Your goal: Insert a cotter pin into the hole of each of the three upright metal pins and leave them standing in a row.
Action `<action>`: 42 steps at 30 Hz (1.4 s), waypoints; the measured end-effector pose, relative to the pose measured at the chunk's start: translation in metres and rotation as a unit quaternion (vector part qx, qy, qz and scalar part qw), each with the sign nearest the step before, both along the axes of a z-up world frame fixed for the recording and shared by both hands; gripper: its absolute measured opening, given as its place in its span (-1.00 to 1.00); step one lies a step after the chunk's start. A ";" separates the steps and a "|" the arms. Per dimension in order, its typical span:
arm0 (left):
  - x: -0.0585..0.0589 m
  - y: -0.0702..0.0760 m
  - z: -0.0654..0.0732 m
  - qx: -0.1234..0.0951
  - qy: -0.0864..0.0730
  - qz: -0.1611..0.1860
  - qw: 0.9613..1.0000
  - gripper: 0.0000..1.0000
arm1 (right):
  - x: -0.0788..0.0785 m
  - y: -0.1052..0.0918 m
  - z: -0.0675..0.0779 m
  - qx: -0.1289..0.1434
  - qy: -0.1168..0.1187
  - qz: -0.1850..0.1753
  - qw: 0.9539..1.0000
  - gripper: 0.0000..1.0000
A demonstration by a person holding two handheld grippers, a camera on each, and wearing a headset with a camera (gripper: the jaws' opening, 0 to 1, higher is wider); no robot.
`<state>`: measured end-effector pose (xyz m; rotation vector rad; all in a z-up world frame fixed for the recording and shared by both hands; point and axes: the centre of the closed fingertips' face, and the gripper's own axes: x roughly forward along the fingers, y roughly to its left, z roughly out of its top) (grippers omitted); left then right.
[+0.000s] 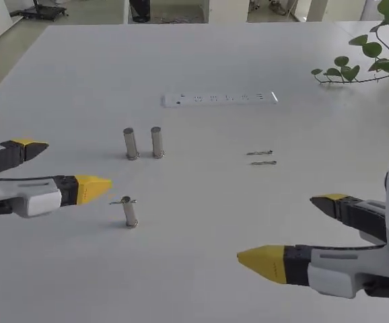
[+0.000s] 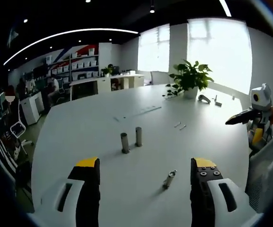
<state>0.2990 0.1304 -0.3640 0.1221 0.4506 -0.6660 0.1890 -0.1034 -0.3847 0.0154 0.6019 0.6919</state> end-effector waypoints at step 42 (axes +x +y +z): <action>0.111 -0.038 -0.060 0.057 0.036 -0.054 0.996 -0.35 | 0.018 -0.017 -0.021 -0.008 0.027 -0.055 0.998 0.86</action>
